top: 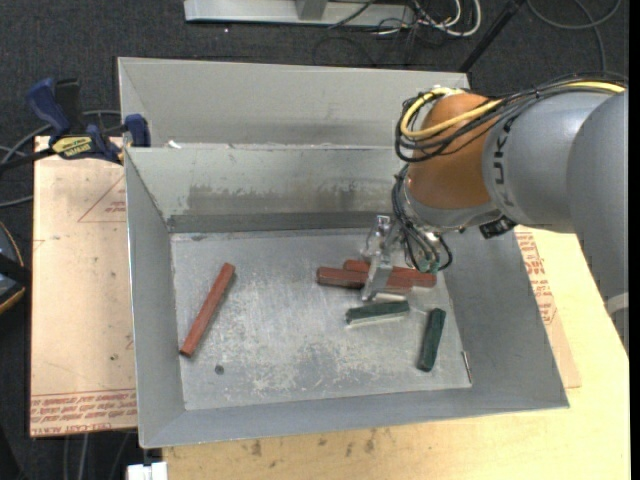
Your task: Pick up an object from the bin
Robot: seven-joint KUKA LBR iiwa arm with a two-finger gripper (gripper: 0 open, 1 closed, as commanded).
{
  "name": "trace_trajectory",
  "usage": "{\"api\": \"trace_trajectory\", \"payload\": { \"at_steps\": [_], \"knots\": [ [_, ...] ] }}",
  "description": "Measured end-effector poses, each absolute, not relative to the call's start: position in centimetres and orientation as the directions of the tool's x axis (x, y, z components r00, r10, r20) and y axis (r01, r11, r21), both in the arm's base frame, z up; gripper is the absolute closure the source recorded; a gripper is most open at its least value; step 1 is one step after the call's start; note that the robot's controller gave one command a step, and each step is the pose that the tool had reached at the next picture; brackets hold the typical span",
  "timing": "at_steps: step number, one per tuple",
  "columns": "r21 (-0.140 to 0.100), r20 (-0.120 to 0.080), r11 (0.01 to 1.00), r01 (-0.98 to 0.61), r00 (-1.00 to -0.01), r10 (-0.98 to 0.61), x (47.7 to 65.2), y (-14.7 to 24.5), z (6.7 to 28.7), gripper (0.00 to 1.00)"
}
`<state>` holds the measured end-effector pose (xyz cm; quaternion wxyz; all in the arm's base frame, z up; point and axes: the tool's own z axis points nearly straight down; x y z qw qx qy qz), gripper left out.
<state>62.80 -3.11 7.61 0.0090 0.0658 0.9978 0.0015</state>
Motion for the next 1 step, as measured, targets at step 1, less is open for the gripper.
{"api": "trace_trajectory", "payload": {
  "at_steps": [1],
  "knots": [
    [0.001, -0.001, 0.995, 0.102, -0.995, 0.102, 62.38, -3.47, 27.29, 1.0]
  ]
}}
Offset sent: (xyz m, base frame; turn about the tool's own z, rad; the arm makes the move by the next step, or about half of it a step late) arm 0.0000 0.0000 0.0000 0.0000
